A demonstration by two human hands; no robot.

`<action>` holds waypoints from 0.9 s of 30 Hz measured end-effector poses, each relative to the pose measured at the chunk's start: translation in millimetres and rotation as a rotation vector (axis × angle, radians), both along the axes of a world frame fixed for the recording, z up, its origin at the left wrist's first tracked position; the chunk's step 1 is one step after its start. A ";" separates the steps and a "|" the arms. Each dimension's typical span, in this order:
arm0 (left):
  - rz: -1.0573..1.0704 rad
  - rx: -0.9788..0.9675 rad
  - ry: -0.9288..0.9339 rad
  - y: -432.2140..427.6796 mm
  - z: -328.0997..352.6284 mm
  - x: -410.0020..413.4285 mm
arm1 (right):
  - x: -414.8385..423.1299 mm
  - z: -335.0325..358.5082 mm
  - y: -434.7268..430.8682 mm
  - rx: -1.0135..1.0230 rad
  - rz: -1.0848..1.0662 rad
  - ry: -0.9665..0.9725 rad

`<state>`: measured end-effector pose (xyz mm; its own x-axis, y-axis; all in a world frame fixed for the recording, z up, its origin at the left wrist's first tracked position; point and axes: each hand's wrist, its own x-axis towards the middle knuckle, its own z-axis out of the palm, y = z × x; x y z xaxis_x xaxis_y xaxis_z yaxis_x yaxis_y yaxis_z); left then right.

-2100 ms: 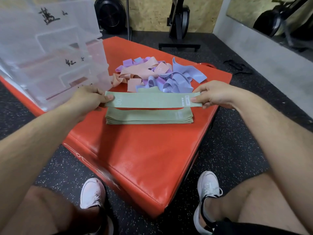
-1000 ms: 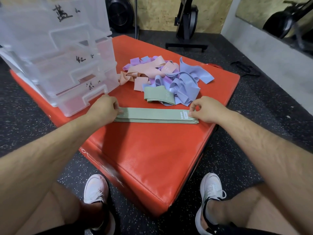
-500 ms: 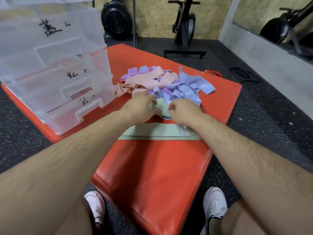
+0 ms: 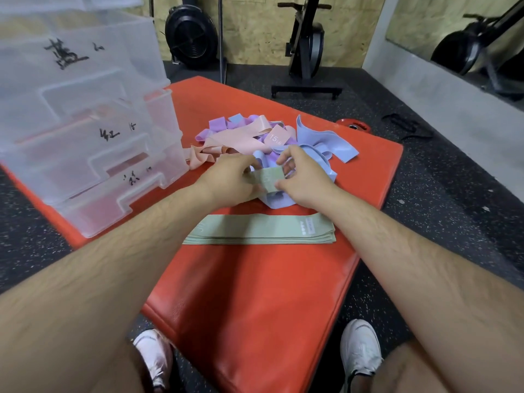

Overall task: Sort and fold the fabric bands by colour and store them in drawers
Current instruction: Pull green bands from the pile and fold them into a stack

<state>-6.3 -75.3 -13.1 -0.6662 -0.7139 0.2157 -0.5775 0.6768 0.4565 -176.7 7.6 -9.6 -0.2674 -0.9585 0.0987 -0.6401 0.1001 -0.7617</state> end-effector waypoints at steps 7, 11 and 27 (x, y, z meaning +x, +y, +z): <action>0.011 0.095 0.260 15.2 28.4 12.8 | 17.6 30.7 12.7 -0.276 0.105 -0.081; 0.069 0.106 0.388 20.7 39.4 19.9 | 25.7 31.9 15.1 -0.314 0.068 -0.163; 0.129 0.060 0.393 19.6 55.2 43.4 | 61.8 26.7 -0.5 -0.221 0.169 -0.044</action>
